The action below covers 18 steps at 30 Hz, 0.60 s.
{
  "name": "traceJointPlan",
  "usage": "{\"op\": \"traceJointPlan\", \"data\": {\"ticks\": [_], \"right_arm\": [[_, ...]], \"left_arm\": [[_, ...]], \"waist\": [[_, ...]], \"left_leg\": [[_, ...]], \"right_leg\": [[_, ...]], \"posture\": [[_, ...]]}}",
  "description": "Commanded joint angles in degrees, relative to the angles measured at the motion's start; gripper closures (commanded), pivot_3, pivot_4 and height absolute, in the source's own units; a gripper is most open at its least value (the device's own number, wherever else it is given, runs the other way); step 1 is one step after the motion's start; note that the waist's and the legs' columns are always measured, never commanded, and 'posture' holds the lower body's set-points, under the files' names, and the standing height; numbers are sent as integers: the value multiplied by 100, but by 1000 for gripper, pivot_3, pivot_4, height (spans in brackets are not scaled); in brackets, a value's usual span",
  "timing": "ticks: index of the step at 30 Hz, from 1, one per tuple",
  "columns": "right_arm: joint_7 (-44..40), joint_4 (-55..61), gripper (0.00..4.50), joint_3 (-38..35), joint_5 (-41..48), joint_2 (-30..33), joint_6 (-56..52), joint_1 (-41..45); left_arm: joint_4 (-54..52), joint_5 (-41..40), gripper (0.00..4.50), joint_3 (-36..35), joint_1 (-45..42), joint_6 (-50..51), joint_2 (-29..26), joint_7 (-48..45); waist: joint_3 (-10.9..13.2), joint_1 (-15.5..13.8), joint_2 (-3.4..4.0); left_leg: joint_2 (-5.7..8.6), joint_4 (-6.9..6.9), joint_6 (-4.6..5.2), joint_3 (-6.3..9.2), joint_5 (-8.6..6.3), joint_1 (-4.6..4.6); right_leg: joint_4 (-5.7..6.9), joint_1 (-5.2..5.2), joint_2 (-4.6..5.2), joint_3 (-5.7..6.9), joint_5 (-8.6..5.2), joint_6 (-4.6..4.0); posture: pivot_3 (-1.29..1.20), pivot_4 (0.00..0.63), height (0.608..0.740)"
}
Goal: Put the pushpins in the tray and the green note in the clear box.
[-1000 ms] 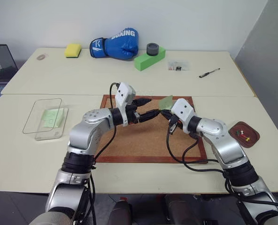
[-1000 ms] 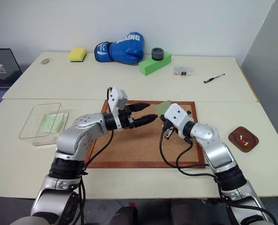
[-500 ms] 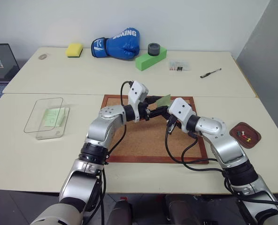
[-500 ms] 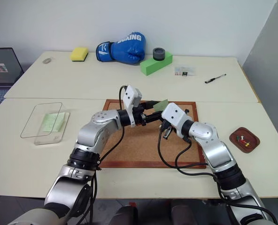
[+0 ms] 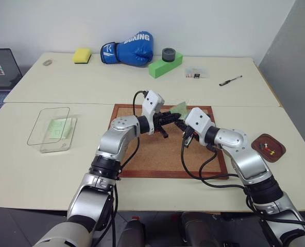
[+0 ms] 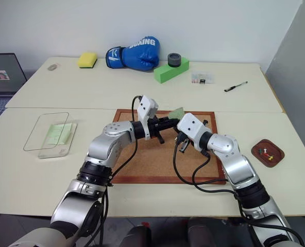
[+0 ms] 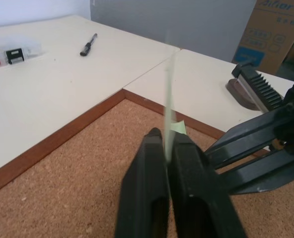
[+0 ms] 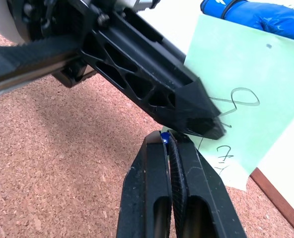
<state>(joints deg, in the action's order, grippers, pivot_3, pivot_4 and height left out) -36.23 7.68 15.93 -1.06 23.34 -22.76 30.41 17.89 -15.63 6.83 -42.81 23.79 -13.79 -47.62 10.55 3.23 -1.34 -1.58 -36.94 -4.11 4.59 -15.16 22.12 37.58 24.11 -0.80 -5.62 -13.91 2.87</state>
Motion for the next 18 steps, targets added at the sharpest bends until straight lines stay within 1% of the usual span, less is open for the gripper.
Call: {"op": "traceJointPlan", "data": {"ticks": [1,8,18], "right_arm": [[-22,372,4500,-80,15,-30,109,175],[-1,449,4500,-99,21,-46,175,176],[-5,955,4500,-218,142,-36,32,62]], "left_arm": [[38,58,4480,30,-63,-15,42,29],[56,98,4480,23,-15,-74,41,44],[159,315,4480,21,0,-431,98,252]], "waist": [[0,1,0],[0,5,0],[0,4,0]], "left_leg": [[1,-2,0,0,0,-3],[0,-4,0,1,0,-11],[0,-5,0,1,1,-10]], "right_leg": [[6,0,0,0,0,0],[24,0,-3,-2,0,0],[24,1,-3,-2,0,-1]], "posture": [[0,150,740],[0,150,740],[0,150,740]]}}
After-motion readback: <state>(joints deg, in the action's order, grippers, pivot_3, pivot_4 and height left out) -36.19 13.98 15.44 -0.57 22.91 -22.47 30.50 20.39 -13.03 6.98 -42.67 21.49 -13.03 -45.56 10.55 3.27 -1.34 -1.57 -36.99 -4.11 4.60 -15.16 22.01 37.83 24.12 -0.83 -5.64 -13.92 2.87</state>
